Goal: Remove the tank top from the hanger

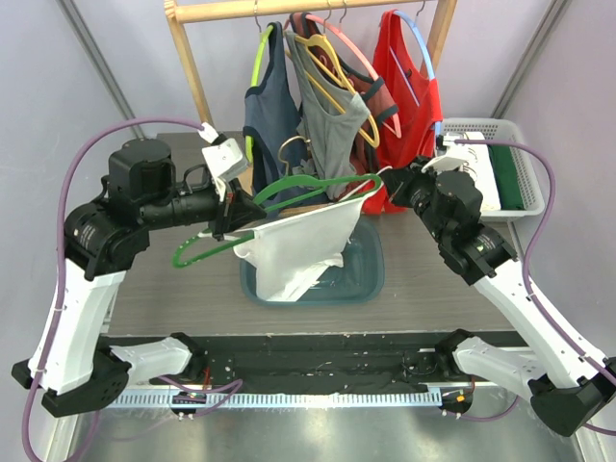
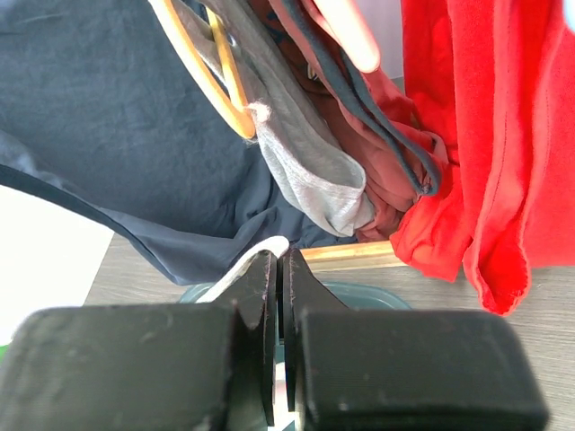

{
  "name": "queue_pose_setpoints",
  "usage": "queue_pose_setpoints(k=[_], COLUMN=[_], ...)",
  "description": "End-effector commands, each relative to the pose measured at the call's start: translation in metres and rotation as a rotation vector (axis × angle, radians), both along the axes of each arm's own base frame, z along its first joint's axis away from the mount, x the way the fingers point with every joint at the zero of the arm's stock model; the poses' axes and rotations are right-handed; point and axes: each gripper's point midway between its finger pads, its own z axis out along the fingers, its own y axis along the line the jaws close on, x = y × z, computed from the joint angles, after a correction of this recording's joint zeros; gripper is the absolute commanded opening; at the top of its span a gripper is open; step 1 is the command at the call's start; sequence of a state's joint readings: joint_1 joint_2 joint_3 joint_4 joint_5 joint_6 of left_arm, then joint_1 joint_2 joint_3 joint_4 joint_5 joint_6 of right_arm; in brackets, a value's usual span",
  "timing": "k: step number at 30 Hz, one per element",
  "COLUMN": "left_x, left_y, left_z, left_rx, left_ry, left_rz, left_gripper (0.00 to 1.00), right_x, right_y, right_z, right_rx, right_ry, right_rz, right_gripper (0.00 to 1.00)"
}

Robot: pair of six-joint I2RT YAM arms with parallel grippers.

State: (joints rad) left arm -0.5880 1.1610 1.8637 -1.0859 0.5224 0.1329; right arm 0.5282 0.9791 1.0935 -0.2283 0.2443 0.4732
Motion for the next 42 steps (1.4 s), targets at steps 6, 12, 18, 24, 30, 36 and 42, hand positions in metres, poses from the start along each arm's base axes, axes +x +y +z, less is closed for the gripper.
queue_pose_setpoints(k=[6, 12, 18, 24, 30, 36, 42], left_x=[0.027, 0.063, 0.075, 0.087, 0.078, 0.077, 0.088], left_y=[-0.002, -0.016, -0.034, -0.050, -0.066, -0.058, -0.054], left_z=[0.023, 0.063, 0.067, 0.045, 0.033, 0.021, 0.034], left_rx=[-0.078, -0.128, -0.157, -0.138, -0.096, -0.047, -0.051], left_ry=[-0.086, -0.176, -0.130, -0.062, -0.032, -0.057, -0.124], left_rz=[0.105, 0.150, 0.124, 0.119, 0.037, 0.052, 0.095], left_gripper=[0.00, 0.00, 0.00, 0.00, 0.00, 0.00, 0.00], right_x=[-0.007, -0.016, -0.028, -0.042, -0.050, -0.072, -0.082], right_y=[0.012, 0.014, 0.009, 0.003, 0.004, 0.012, 0.027], right_z=[-0.005, -0.027, -0.029, 0.009, 0.010, -0.006, -0.012], right_rx=[-0.001, -0.037, -0.082, -0.144, -0.240, -0.315, -0.315], right_ry=[-0.013, 0.028, 0.023, -0.096, -0.091, -0.047, 0.033], right_rz=[0.079, 0.123, 0.138, 0.123, 0.125, 0.255, 0.358], right_gripper=[0.11, 0.58, 0.82, 0.98, 1.00, 1.00, 1.00])
